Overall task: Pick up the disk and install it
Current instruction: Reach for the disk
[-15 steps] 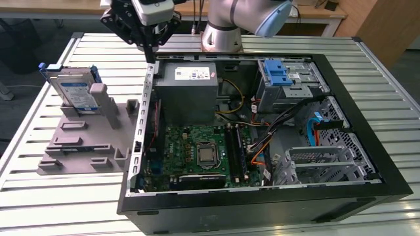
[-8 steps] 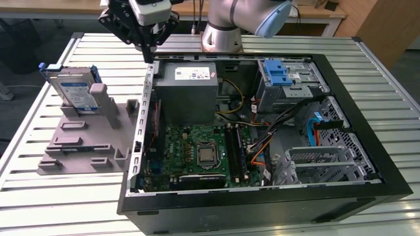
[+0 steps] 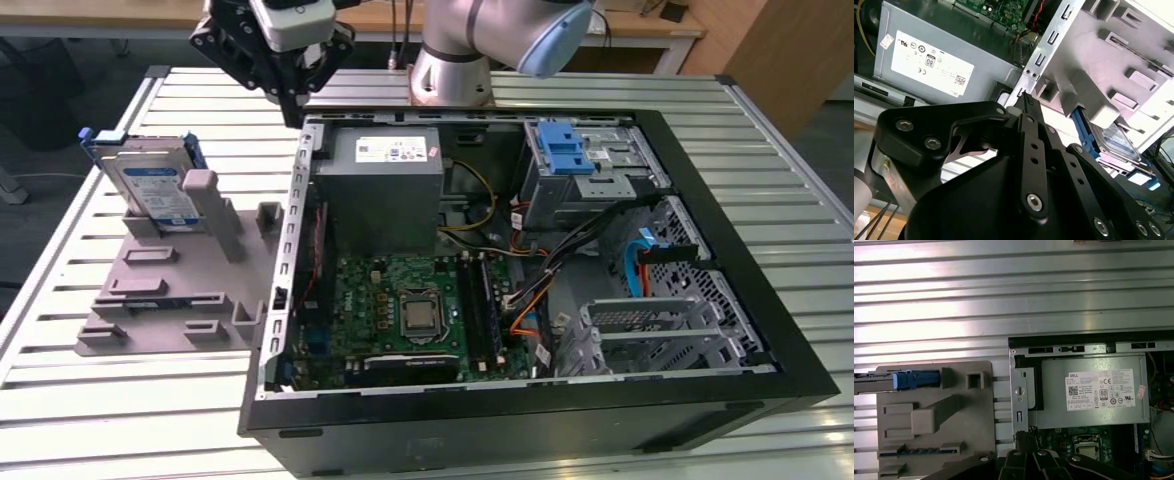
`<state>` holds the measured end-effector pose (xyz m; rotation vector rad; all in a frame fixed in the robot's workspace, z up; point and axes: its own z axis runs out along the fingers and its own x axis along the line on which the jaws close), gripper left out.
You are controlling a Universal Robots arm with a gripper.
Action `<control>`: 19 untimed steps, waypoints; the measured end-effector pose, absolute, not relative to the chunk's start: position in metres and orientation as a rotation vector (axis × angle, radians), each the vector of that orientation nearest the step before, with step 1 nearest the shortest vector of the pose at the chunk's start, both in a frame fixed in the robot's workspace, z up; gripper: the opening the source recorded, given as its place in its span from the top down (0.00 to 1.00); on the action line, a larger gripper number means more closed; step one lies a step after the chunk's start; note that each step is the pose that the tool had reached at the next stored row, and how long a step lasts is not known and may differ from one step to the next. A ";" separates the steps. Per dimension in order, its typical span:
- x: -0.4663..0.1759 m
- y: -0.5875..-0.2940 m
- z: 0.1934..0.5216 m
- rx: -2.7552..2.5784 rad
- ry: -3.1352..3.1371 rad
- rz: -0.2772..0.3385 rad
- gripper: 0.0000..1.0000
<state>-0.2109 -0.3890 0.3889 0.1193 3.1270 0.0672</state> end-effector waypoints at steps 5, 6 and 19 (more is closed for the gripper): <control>-0.219 -0.385 0.389 0.119 3.128 0.067 0.89; -0.221 -0.384 0.389 0.119 3.128 0.067 0.89; -0.229 -0.382 0.388 0.120 3.130 0.067 0.89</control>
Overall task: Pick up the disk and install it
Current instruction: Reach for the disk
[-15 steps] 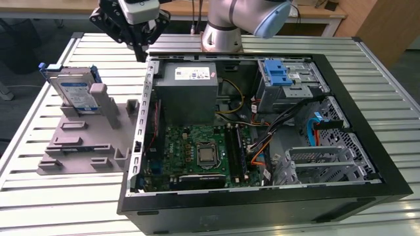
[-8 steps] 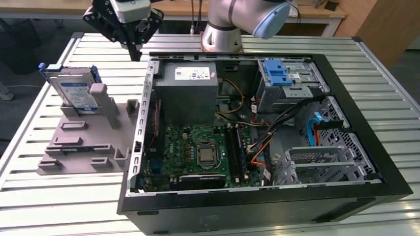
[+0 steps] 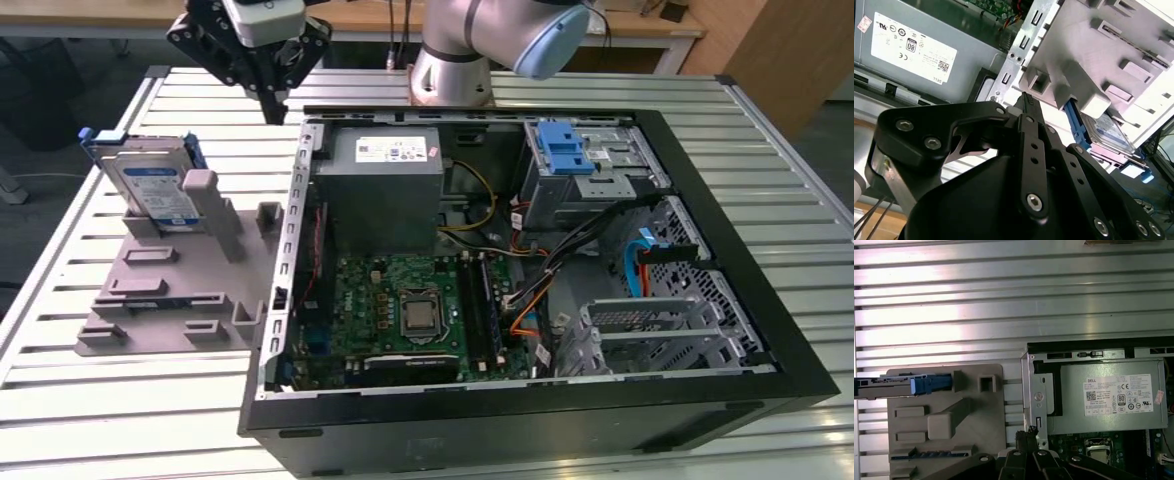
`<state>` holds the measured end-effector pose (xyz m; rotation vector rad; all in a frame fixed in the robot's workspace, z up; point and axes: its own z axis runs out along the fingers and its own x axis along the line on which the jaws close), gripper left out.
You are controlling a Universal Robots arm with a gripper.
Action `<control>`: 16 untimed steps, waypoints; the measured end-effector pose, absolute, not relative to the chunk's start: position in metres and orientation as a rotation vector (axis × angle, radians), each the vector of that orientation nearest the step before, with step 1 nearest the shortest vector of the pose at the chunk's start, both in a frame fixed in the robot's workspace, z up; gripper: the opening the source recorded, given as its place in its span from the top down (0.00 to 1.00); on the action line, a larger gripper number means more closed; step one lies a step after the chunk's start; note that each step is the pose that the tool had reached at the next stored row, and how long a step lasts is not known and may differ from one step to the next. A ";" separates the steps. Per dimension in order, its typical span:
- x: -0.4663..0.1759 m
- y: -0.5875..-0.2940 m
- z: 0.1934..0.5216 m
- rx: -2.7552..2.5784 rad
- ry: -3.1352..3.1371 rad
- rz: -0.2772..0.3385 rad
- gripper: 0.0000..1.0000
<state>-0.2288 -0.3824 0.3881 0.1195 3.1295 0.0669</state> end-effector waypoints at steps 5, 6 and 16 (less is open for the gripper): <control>-0.231 -0.382 0.388 0.120 3.130 0.067 0.89; -0.231 -0.382 0.388 0.120 3.130 0.067 0.89; -0.244 -0.378 0.387 0.120 3.130 0.067 0.89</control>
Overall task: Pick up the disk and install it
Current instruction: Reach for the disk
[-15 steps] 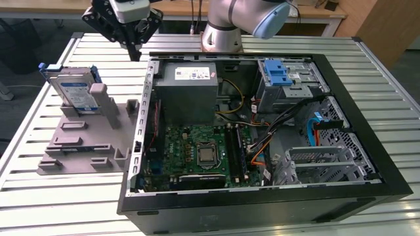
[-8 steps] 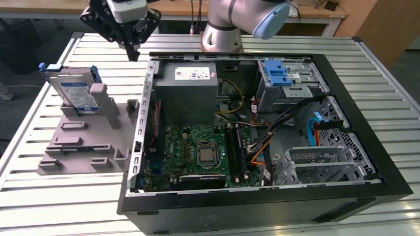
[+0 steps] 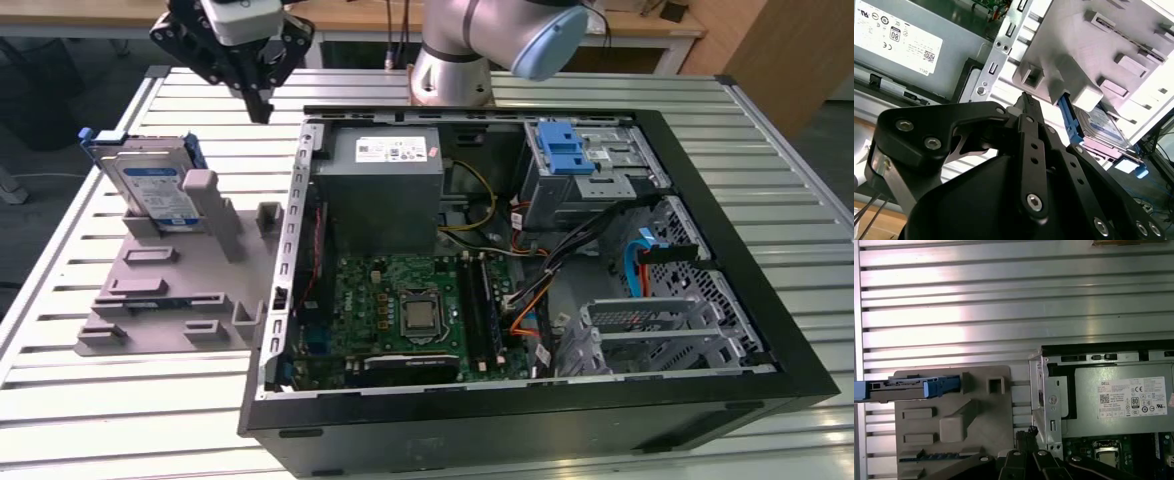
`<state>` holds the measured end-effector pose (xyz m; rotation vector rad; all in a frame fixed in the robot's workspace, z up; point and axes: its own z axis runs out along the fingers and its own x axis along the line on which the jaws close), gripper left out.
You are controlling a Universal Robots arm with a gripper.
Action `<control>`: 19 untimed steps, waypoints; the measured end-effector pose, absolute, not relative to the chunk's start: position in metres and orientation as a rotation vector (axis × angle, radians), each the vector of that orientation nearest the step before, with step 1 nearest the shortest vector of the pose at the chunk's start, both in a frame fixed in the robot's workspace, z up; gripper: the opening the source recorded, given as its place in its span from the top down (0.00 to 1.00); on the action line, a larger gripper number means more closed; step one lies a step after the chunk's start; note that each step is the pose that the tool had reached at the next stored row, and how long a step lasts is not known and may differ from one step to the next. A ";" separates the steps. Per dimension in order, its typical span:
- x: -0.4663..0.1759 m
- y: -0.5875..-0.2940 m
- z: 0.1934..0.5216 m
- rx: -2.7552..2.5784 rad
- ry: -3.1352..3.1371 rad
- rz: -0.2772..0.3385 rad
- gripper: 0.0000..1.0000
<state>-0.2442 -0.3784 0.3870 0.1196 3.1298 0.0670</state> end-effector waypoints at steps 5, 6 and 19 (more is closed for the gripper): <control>-0.251 -0.378 0.387 0.119 3.130 0.067 0.89; -0.253 -0.378 0.387 0.119 3.130 0.067 0.89; -0.272 -0.376 0.385 0.120 3.130 0.067 0.89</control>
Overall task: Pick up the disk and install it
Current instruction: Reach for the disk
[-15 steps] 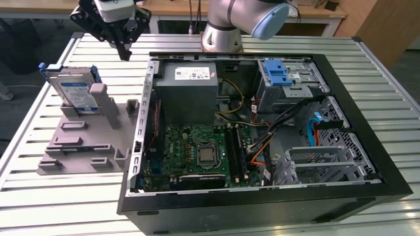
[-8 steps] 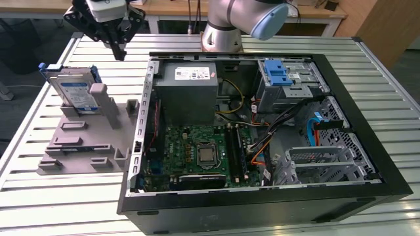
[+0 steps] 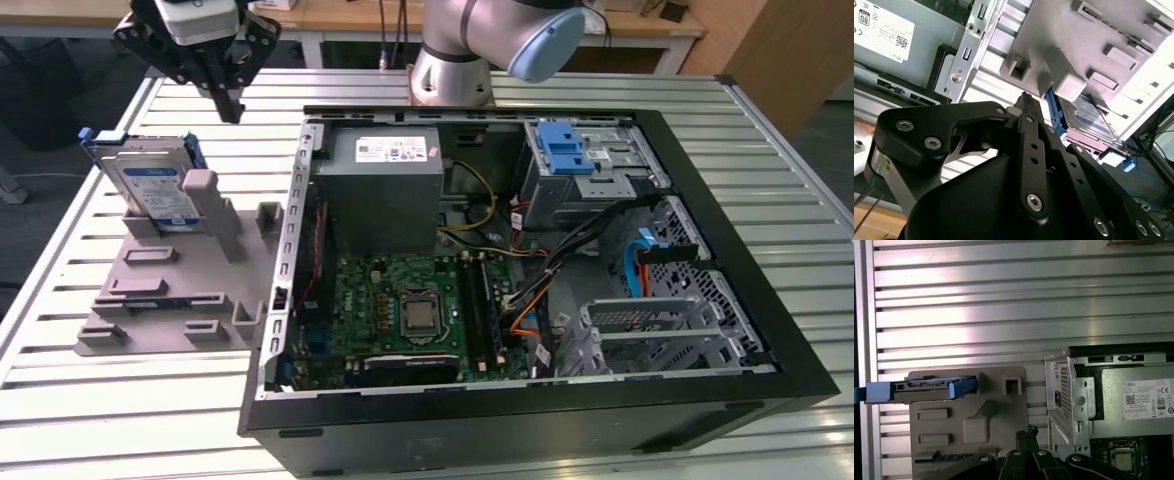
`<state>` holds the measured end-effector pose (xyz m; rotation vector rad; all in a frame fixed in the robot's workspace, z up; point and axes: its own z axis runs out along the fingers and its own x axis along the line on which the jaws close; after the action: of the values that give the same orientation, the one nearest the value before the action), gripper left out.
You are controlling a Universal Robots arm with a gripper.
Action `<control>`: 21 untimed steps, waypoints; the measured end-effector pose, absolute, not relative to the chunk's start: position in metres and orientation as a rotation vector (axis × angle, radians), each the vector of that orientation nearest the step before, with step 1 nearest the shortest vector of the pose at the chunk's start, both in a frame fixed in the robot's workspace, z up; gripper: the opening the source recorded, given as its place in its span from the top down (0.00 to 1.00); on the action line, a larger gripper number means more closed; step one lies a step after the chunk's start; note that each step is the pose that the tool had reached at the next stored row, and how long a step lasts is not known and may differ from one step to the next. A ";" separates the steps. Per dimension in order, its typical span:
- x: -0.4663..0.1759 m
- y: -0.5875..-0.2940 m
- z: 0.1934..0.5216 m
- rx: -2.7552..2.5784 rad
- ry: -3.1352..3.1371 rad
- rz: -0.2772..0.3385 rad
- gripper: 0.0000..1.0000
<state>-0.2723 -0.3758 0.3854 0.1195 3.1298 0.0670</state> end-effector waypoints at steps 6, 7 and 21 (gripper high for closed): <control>-0.281 -0.375 0.385 0.120 3.130 0.067 0.89; -0.282 -0.375 0.385 0.120 3.130 0.067 0.89; -0.301 -0.371 0.384 0.120 3.130 0.067 0.89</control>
<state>-0.3007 -0.3714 0.3838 0.1197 3.1298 0.0670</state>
